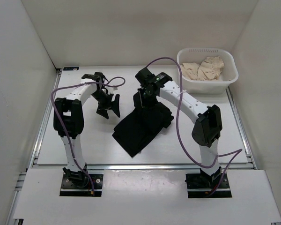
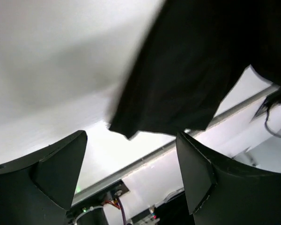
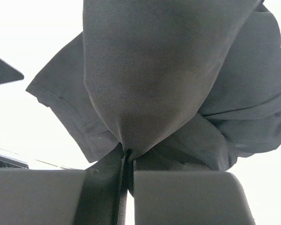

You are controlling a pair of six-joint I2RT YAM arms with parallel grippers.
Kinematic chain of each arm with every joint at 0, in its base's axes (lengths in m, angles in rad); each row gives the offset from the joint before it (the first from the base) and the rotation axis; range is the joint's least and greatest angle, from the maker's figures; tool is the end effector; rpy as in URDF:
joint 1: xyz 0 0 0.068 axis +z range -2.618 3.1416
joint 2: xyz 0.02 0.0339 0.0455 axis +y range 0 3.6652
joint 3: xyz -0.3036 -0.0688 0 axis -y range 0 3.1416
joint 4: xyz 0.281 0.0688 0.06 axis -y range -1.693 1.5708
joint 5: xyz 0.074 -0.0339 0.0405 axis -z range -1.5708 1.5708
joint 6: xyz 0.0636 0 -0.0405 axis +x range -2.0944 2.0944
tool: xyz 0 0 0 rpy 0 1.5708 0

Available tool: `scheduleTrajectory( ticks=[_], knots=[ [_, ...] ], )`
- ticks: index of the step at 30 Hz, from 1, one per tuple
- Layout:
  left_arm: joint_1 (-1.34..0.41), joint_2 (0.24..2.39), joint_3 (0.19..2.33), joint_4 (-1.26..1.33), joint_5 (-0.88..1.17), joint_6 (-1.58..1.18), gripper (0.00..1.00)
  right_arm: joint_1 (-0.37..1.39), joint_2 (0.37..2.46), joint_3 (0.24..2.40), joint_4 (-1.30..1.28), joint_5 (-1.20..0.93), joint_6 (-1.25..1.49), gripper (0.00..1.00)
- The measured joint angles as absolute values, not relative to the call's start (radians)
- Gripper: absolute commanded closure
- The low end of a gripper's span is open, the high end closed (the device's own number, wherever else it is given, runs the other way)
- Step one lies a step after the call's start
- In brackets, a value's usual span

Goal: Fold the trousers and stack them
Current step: Fold the trousers

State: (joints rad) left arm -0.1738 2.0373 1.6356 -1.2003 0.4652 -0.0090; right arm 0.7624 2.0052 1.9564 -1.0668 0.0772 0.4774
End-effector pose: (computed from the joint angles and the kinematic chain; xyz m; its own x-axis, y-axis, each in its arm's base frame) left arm 0.4231 -0.1032 0.1992 -0.9857 0.1649 0.0352 0.1319 0.8842 -0.4481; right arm 0.3590 0.3361 0.3117 -0.8820 -0.2089 -0.4223 -0.2914 0.9462 0.1405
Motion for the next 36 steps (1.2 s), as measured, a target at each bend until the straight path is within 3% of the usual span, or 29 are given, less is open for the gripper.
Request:
scheduleTrajectory(
  ticks=[4,6,11,18,24,31,32,34,35,36],
  knots=[
    [-0.232,1.995,1.534,-1.187,0.464,-0.008,0.12,0.727,1.975,1.914,-1.052,0.076,0.465,1.00],
    [-0.261,2.027,1.477,-1.175,0.461,-0.007,0.18,0.713,1.968,1.900,-1.047,0.076,0.463,1.00],
    [-0.285,2.170,1.457,-1.218,0.489,-0.014,0.86,0.709,1.967,1.899,-1.045,0.075,0.442,1.00],
    [-0.285,2.330,1.732,-1.300,0.523,-0.019,0.86,0.722,1.957,1.897,-1.055,0.072,0.349,1.00],
    [-0.285,2.444,2.033,-1.271,0.483,-0.015,0.86,0.787,1.957,2.025,-1.082,0.047,0.307,1.00],
    [-0.281,2.469,2.110,-1.277,0.404,-0.016,0.86,0.840,2.063,2.083,-1.068,-0.080,0.345,0.98],
    [-0.279,2.469,2.115,-1.278,0.392,-0.016,0.86,0.844,2.093,2.085,-1.061,-0.093,0.351,0.77],
    [-0.276,2.469,2.123,-1.280,0.367,-0.017,0.86,0.853,2.158,2.095,-1.048,-0.113,0.367,0.61],
    [-0.272,2.469,2.125,-1.280,0.356,-0.018,0.86,0.857,2.195,2.113,-1.043,-0.120,0.368,0.43],
    [-0.268,2.469,2.127,-1.281,0.347,-0.020,0.86,0.862,2.223,2.135,-1.042,-0.125,0.375,0.43]
  ],
)
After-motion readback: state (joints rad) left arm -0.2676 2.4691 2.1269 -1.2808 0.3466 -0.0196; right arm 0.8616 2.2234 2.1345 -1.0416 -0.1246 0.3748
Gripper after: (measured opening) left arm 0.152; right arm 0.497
